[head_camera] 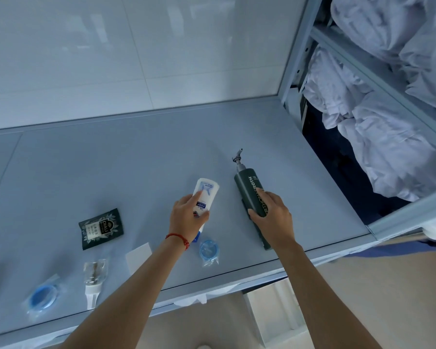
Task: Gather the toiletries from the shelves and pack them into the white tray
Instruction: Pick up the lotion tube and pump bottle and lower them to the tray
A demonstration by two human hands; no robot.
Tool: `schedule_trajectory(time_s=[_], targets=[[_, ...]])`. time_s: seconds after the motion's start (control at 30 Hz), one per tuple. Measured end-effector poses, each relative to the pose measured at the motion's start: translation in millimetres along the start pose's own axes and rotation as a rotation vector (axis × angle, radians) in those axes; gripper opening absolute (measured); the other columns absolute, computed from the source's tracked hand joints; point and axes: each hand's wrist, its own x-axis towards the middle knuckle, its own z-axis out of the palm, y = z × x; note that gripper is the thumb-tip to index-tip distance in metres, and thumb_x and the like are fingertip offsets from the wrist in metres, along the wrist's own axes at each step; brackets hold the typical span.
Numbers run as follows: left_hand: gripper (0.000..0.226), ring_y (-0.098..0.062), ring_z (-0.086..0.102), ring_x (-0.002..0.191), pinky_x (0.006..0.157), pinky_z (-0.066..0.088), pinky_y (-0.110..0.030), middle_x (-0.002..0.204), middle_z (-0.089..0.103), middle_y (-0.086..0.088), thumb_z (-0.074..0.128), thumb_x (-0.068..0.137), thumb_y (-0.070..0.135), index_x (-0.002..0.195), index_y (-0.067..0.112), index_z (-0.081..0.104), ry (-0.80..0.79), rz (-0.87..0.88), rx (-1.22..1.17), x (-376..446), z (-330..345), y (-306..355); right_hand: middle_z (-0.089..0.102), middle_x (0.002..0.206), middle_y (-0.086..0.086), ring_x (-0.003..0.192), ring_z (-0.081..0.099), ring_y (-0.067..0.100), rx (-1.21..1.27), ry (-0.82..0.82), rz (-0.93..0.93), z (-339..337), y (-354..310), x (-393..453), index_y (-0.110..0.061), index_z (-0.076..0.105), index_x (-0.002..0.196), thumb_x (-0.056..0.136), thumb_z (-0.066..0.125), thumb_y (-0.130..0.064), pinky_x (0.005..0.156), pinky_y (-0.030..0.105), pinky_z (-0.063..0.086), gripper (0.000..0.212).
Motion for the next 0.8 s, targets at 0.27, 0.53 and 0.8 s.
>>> schedule_trajectory(time_s=[0.27, 0.53, 0.8], targets=[[0.055, -0.034, 0.056, 0.082, 0.072, 0.041, -0.029, 0.101, 0.065, -0.014, 0.054, 0.065, 0.035, 0.115, 0.011, 0.059, 0.091, 0.029, 0.026, -21, 1, 27, 0.05, 0.129, 0.013, 0.101, 0.057, 0.028, 0.069, 0.078, -0.062, -27, 19, -17, -0.014, 0.045, 0.132, 0.082, 0.066, -0.022, 0.084, 0.043, 0.054, 0.054], [0.062, -0.033, 0.059, 0.08, 0.073, 0.038, -0.029, 0.098, 0.067, -0.018, 0.045, 0.063, 0.043, 0.111, 0.007, 0.061, 0.249, 0.081, 0.047, -83, 28, 98, 0.053, 0.125, 0.013, 0.103, 0.057, 0.026, 0.136, 0.106, -0.191, -87, 66, -59, -0.014, 0.048, 0.13, 0.081, 0.068, -0.019, 0.086, 0.039, 0.05, 0.053], [0.051, -0.031, 0.057, 0.083, 0.07, 0.043, -0.027, 0.102, 0.064, -0.018, 0.065, 0.069, 0.02, 0.117, 0.006, 0.057, 0.244, 0.029, -0.025, -173, 94, 179, 0.056, 0.121, 0.017, 0.098, 0.06, 0.03, 0.183, 0.124, -0.258, -155, 150, -128, -0.011, 0.053, 0.125, 0.076, 0.072, -0.015, 0.081, 0.04, 0.053, 0.053]])
